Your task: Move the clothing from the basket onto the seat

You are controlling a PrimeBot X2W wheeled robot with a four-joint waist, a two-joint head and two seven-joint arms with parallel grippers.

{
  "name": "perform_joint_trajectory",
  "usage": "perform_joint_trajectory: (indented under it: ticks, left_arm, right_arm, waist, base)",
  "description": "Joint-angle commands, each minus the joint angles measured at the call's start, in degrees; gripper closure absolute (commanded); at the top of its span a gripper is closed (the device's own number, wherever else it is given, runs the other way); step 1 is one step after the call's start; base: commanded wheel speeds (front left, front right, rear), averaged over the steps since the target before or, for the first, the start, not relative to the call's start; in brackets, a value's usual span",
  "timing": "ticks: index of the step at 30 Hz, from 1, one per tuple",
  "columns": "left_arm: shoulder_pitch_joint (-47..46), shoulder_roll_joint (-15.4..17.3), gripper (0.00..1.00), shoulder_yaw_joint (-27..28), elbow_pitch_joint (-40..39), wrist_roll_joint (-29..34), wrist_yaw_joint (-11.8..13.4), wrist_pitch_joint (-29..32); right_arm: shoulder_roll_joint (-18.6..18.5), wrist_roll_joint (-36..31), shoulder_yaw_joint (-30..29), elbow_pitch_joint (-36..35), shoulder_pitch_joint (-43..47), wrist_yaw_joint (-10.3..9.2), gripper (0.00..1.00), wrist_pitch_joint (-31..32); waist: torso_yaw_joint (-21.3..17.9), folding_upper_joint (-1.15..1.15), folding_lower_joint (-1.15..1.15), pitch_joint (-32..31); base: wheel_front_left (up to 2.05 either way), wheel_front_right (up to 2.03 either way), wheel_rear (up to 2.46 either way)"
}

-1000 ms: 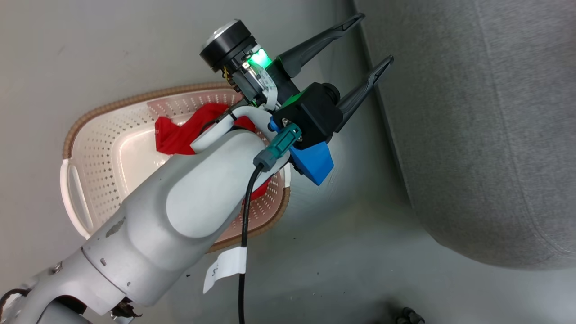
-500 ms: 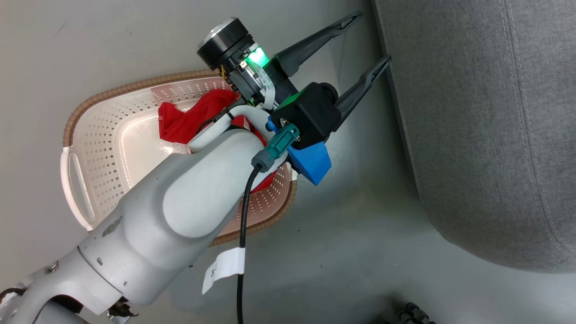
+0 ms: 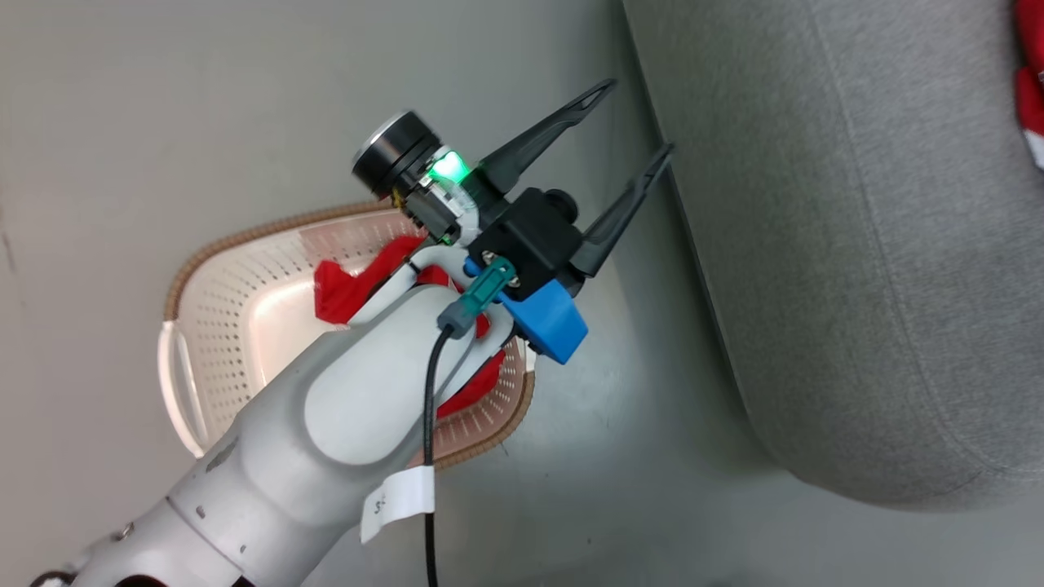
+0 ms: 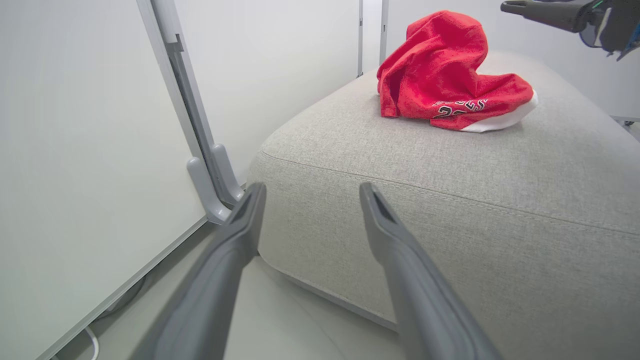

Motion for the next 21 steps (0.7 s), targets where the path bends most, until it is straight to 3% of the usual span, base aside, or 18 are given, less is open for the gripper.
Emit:
perform_joint_trajectory:
  ticks: [1,8,21]
  left_arm:
    - [1.26,0.17,0.0,0.9,0.27,-0.45,0.59,-0.35]
    - [8.74,0.92,0.0,8.16,-2.88,-2.08,3.5,-0.4]
    - [23.16,1.8,0.0,26.11,-9.32,0.3,6.02,-0.41]
  right_arm:
    - [0.82,-0.78,0.62,-2.2,2.32,0.01,0.0,-0.23]
    - [3.11,-2.06,8.94,-9.06,9.42,0.01,0.0,-0.23]
    - [7.03,0.19,26.02,-11.37,14.11,0.01,0.0,-0.22]
  waist:
    - [0.6,0.0,0.0,-4.45]
    - [2.36,0.0,0.0,-13.46]
    - [8.45,0.0,0.0,-23.89]
  base:
    - [0.0,0.0,0.0]
    - [0.0,0.0,0.0]
    - [0.0,0.0,0.0]
